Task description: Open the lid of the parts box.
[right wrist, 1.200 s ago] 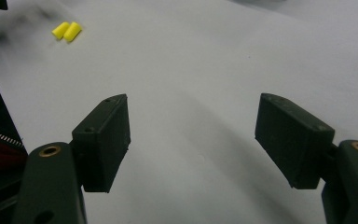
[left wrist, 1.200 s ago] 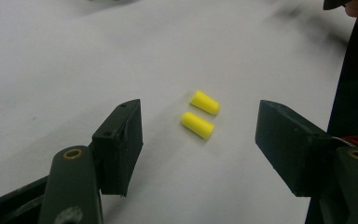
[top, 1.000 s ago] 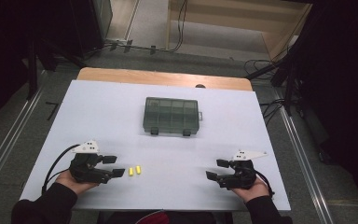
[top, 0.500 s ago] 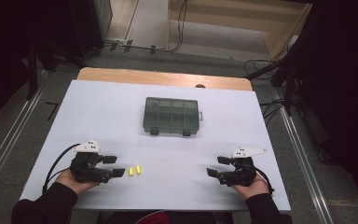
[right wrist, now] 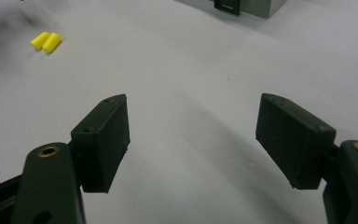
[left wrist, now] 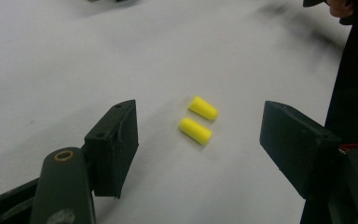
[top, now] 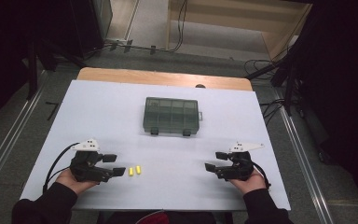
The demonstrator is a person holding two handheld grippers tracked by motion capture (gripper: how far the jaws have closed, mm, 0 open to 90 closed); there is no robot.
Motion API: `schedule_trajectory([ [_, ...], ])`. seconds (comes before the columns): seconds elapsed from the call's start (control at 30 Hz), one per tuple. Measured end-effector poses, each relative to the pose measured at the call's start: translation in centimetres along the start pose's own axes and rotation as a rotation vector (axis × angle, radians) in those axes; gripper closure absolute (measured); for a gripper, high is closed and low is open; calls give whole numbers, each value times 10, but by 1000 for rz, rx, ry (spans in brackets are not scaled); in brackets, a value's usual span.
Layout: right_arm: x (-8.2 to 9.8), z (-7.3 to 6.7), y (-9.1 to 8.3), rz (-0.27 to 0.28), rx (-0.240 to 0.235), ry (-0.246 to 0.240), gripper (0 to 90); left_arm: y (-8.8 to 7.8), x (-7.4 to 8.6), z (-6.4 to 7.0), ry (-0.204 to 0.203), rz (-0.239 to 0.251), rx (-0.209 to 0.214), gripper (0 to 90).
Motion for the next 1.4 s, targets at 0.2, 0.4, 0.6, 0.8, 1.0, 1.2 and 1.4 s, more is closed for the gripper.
schedule_trajectory([
  [0.2,-9,8,5,17,8,12,245,0,1,-1,3,-14,0,242],
  [0.4,-13,12,8,24,10,15,245,0,0,-1,2,-15,-3,209],
  [0.6,-17,12,8,36,7,26,246,1,0,-2,-2,-19,-8,159],
  [0.8,-24,17,9,38,13,22,245,0,-1,-2,1,-21,-8,157],
  [1.0,-32,21,12,36,16,14,246,0,-1,-2,2,-19,-6,157],
  [1.2,-39,25,15,36,21,14,246,0,-1,-2,10,-19,-12,161],
  [1.4,-47,26,19,46,23,-14,246,0,-1,0,9,-22,-4,162],
])
Point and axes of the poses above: each handheld gripper's, and its own axes: y roughly forward along the jaws, x roughly out of its underside, z roughly to its right, the point moved 10 cm from there along y, roughly forward along the jaws, and after that the axes turned 1 degree about -x, right-handed, at the moved point
